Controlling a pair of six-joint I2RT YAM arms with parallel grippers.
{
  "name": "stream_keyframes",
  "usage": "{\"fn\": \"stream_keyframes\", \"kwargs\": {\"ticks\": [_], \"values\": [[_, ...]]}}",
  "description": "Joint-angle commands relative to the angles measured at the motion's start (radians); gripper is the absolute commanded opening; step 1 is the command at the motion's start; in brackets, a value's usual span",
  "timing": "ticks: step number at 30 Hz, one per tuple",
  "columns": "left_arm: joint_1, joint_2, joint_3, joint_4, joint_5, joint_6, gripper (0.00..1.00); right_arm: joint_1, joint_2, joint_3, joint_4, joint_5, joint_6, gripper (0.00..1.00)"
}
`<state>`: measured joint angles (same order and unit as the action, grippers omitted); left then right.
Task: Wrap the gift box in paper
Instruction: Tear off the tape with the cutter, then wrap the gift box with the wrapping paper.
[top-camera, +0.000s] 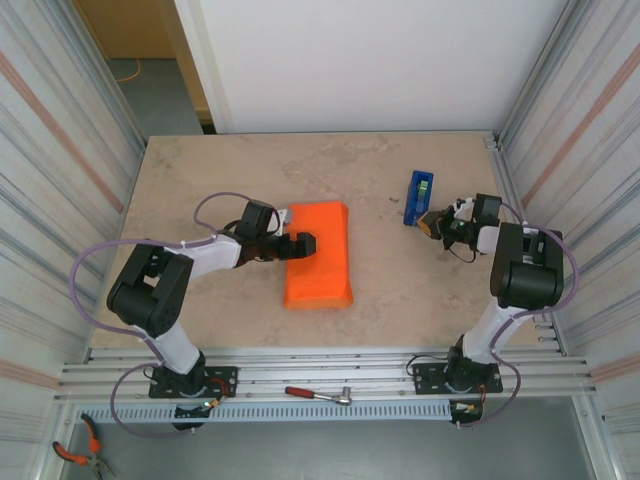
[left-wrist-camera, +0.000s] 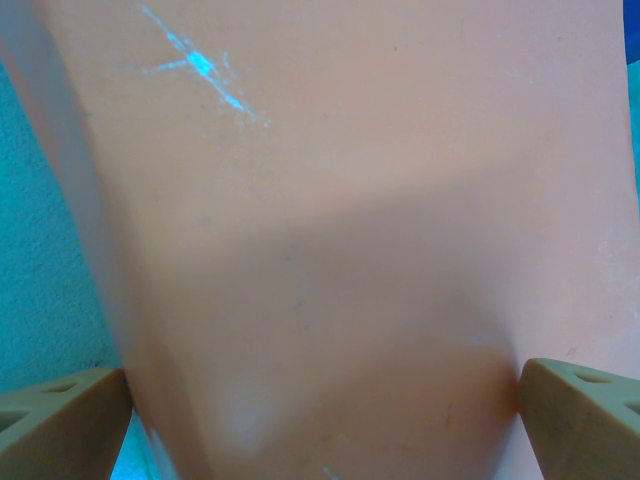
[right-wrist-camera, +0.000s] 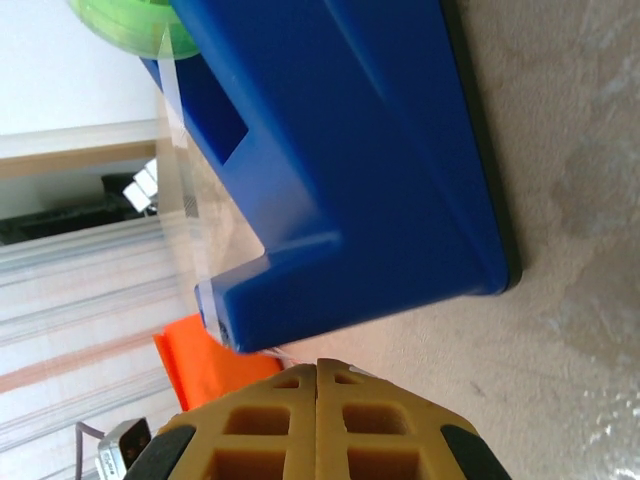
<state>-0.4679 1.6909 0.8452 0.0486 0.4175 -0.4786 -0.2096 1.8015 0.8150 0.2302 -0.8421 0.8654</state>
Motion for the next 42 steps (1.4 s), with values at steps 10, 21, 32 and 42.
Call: {"fn": "stream_keyframes", "kwargs": {"ticks": [10, 21, 32, 42], "values": [[-0.023, 0.072, -0.025, -0.145, -0.081, 0.050, 0.99, 0.025, 0.108, 0.003, 0.040, -0.009, 0.069, 0.00], [-0.023, 0.067, -0.024, -0.154, -0.086, 0.057, 0.99, 0.093, -0.043, 0.047, -0.096, -0.050, 0.005, 0.00], [-0.023, 0.074, -0.021, -0.154, -0.087, 0.057, 0.99, 0.335, -0.076, 0.275, -0.453, -0.089, -0.227, 0.00], [-0.023, 0.071, -0.021, -0.153, -0.087, 0.057, 0.99, 0.508, 0.042, 0.520, -0.763, -0.062, -0.465, 0.00]]}}
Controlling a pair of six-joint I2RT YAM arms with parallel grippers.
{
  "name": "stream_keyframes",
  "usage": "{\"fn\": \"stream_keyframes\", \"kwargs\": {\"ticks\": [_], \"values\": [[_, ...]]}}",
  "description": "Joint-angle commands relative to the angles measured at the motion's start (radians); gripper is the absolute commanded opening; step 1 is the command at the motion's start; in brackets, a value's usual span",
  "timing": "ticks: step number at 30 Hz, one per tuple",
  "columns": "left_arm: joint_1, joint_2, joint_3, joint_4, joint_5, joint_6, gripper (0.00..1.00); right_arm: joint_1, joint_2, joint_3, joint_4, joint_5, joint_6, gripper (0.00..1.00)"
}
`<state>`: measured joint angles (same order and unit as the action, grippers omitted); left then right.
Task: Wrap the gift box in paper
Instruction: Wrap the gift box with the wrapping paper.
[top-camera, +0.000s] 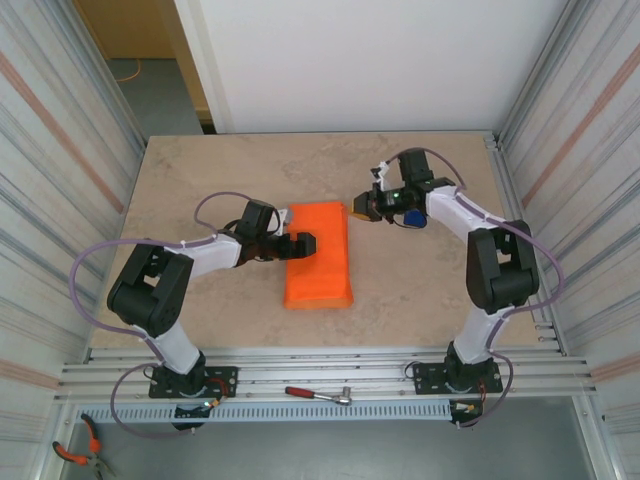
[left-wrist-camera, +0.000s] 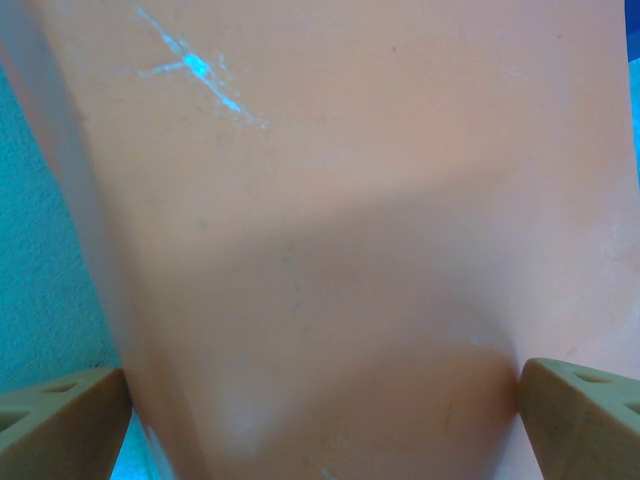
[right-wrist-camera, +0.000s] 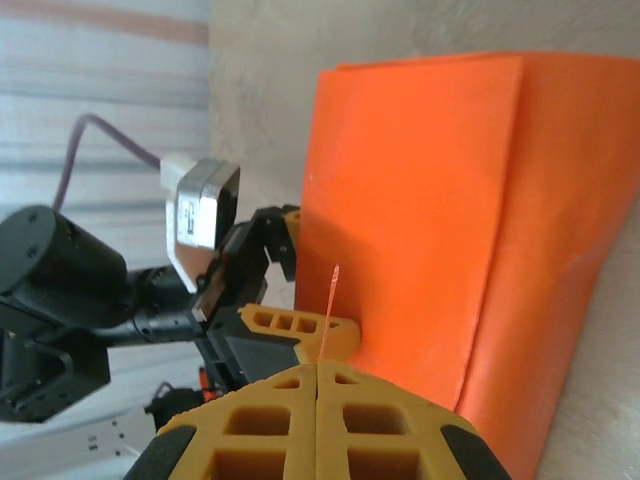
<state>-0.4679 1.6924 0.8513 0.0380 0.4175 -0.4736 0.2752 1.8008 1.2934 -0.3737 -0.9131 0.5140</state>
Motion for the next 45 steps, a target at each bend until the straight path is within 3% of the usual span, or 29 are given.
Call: {"fn": "stream_keyframes", "kwargs": {"ticks": [1, 23, 32, 45], "values": [[-0.023, 0.069, -0.027, -0.143, -0.086, 0.053, 0.99, 0.032, 0.055, 0.059, -0.180, 0.015, -0.128, 0.00], [-0.023, 0.067, -0.028, -0.144, -0.089, 0.052, 0.99, 0.081, 0.143, 0.121, -0.274, 0.058, -0.210, 0.00], [-0.022, 0.063, -0.029, -0.147, -0.091, 0.052, 0.99, 0.110, 0.205, 0.169, -0.373, 0.201, -0.265, 0.00], [-0.023, 0.062, -0.031, -0.150, -0.094, 0.051, 0.99, 0.114, 0.181, 0.182, -0.389, 0.235, -0.264, 0.00]]}}
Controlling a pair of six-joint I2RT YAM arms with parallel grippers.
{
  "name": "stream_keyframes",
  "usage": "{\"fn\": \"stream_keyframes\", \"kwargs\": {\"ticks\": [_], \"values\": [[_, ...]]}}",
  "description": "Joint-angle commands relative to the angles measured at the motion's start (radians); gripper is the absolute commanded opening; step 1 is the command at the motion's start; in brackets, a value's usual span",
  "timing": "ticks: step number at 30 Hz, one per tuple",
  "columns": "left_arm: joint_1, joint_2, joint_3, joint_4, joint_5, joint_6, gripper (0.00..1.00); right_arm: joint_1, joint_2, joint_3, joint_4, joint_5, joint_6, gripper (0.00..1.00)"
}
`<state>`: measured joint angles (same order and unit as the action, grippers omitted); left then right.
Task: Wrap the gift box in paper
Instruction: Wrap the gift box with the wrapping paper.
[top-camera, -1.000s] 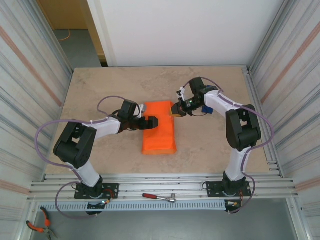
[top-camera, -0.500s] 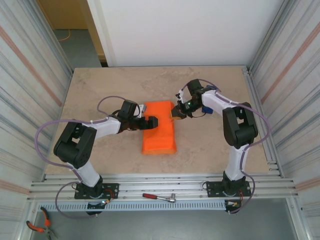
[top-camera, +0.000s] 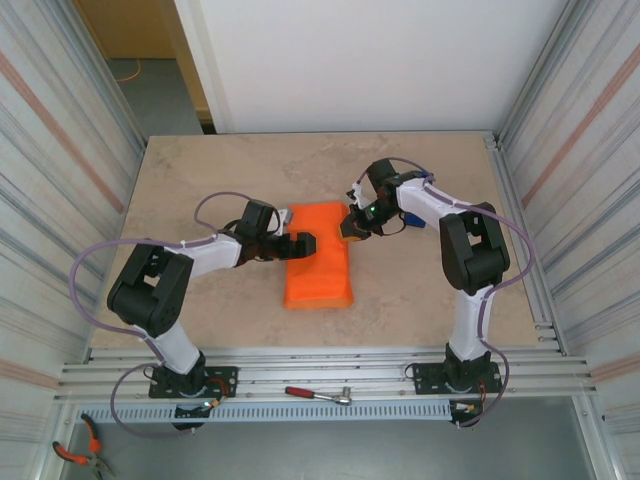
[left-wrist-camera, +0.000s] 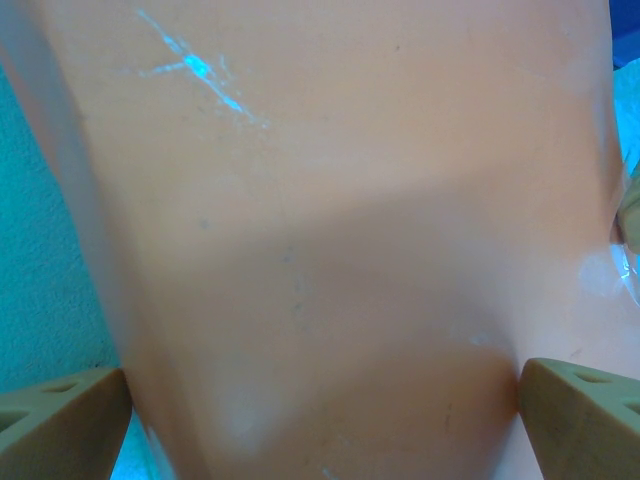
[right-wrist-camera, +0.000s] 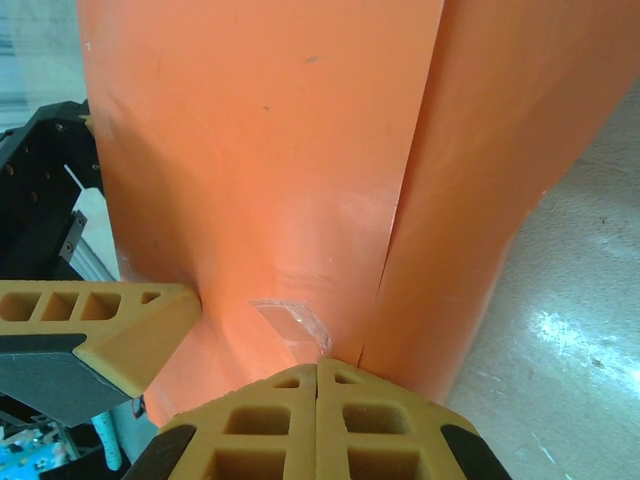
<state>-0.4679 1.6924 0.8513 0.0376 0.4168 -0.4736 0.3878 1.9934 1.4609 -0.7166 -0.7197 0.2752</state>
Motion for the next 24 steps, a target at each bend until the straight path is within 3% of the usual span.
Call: {"fn": "stream_keyframes", "kwargs": {"ticks": [1, 9, 24], "values": [[-0.023, 0.062, -0.030, -0.150, -0.095, 0.050, 0.99, -0.002, -0.018, 0.011, -0.044, 0.039, -0.024, 0.00], [-0.023, 0.064, -0.030, -0.151, -0.096, 0.050, 0.99, -0.015, -0.046, 0.005, -0.025, 0.022, -0.008, 0.15], [-0.023, 0.066, -0.030, -0.153, -0.099, 0.050, 0.99, -0.015, -0.049, -0.005, -0.014, 0.023, -0.002, 0.24]]}}
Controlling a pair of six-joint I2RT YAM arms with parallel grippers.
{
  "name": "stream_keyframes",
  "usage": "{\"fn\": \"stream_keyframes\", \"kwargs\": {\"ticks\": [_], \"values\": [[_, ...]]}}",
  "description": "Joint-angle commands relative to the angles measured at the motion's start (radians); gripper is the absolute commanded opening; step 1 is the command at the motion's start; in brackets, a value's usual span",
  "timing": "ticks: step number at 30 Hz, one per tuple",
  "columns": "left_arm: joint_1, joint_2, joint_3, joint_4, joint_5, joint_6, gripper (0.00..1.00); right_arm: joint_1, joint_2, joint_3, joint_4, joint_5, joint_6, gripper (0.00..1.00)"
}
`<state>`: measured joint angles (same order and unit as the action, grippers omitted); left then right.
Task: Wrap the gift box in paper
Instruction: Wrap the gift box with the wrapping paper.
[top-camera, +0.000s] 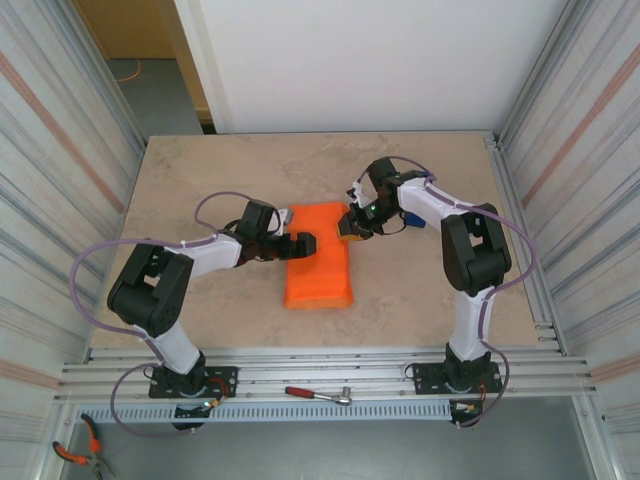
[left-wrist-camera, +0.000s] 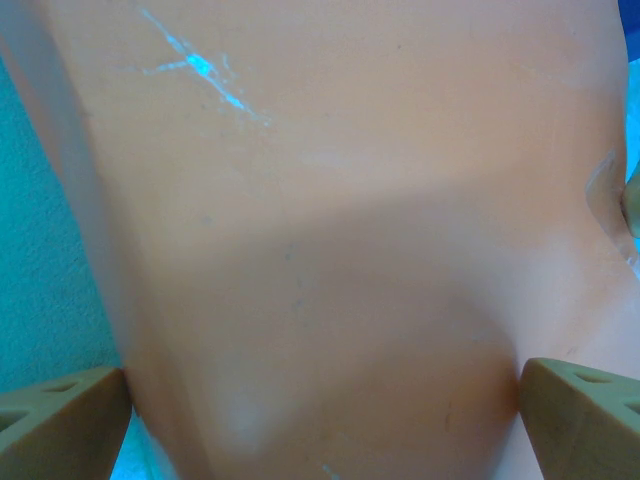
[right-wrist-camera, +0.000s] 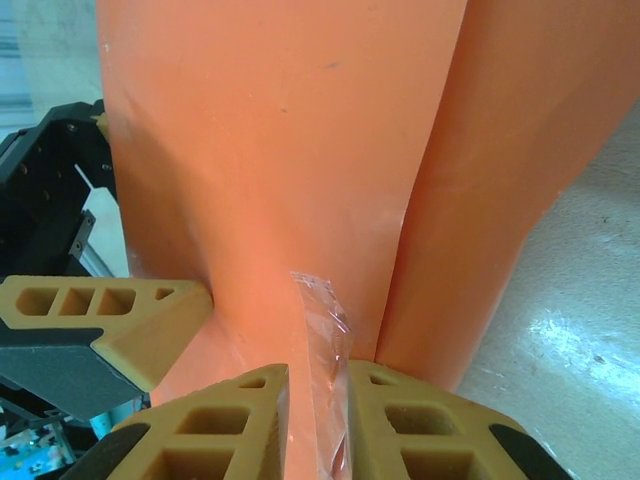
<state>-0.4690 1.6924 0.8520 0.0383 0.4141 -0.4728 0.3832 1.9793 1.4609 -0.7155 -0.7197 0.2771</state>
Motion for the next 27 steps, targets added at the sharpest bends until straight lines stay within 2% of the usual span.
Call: {"fn": "stream_keyframes", "kwargs": {"ticks": [1, 20, 27], "values": [[-0.022, 0.067, -0.031, -0.155, -0.097, 0.050, 0.99, -0.010, -0.037, -0.008, -0.011, 0.023, -0.003, 0.25], [-0.022, 0.068, -0.031, -0.157, -0.102, 0.048, 0.99, -0.007, -0.051, -0.028, 0.004, 0.030, 0.016, 0.38], [-0.022, 0.066, -0.030, -0.158, -0.103, 0.049, 0.99, -0.027, -0.108, -0.055, 0.025, 0.049, 0.037, 0.38]]}}
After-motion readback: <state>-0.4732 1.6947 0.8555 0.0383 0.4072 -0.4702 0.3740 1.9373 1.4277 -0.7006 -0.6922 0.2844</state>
